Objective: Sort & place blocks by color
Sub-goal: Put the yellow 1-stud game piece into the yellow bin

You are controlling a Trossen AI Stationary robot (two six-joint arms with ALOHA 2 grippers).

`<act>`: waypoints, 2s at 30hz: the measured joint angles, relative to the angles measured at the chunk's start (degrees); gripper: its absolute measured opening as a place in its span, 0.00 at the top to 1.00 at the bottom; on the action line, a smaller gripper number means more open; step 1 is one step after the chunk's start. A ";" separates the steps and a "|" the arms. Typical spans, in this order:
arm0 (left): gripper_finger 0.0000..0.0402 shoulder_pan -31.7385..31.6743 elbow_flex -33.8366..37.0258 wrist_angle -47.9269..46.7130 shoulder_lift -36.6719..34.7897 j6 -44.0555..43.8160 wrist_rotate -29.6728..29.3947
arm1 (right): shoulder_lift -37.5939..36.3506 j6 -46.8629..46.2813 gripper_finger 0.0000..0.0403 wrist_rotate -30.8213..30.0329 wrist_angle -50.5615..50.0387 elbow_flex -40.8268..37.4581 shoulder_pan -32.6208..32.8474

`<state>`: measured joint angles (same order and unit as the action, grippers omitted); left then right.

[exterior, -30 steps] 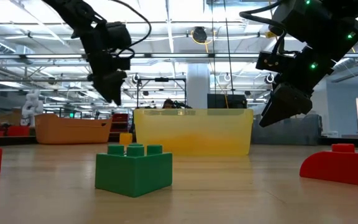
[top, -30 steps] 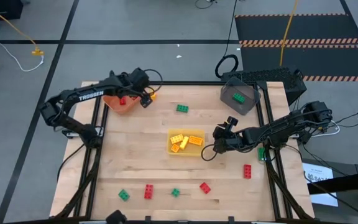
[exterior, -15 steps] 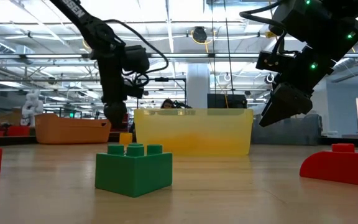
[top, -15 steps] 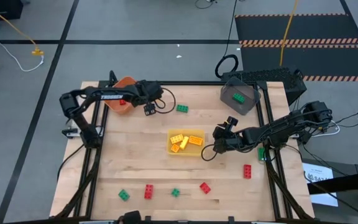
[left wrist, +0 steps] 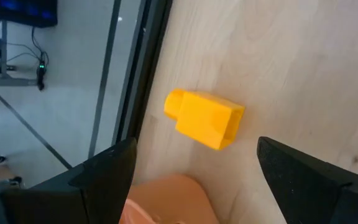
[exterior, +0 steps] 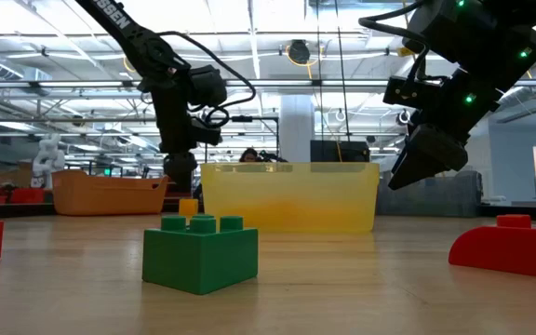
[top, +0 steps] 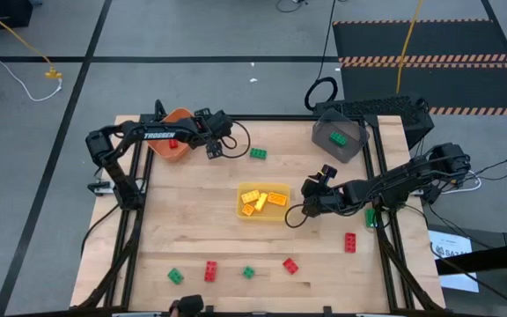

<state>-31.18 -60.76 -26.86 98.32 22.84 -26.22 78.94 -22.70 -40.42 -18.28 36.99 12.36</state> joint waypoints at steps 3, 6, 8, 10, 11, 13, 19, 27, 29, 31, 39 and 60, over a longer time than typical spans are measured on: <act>0.17 0.57 0.13 0.32 0.00 1.25 0.02 | 0.00 0.33 0.36 0.00 0.00 0.01 0.00; 0.17 1.30 0.64 2.66 0.96 5.50 -0.58 | 0.00 0.42 0.36 0.00 0.00 0.01 0.00; 0.17 1.62 0.90 3.73 2.02 8.48 -2.80 | 0.00 0.41 0.36 0.00 -0.02 -0.01 0.00; 0.17 1.83 0.86 5.56 3.53 10.38 -4.54 | 0.00 0.42 0.36 0.00 -0.02 -0.02 0.00; 0.17 1.83 0.86 5.58 4.32 10.73 -5.50 | 0.00 0.44 0.36 0.01 -0.03 0.00 0.00; 0.17 1.81 0.92 5.99 5.79 11.26 -8.37 | 0.00 0.59 0.36 0.00 -0.11 -0.01 0.00; 0.17 1.20 0.92 7.32 7.10 11.38 -12.85 | 0.00 1.31 0.36 -0.01 -0.09 -0.02 0.00; 0.17 -0.09 0.92 10.06 7.08 10.04 -11.30 | 0.00 1.31 0.36 0.00 -0.04 -0.02 0.00; 0.17 -0.06 0.92 10.07 7.08 9.90 -11.14 | 0.00 1.31 0.36 0.00 -0.04 -0.02 0.00; 0.18 -0.02 0.92 10.23 7.08 9.57 -11.08 | 0.00 1.31 0.36 -0.01 -0.02 -0.02 0.00; 0.48 -1.15 0.90 11.07 7.08 7.53 -8.74 | 0.00 1.01 0.36 0.00 -0.02 -0.02 0.00; 0.99 0.85 0.90 10.48 7.08 7.29 -9.86 | 0.00 1.07 0.36 0.00 -0.02 -0.02 0.00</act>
<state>-30.32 -59.86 -16.38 105.41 30.13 -36.07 78.94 -21.63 -40.42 -18.31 36.97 12.36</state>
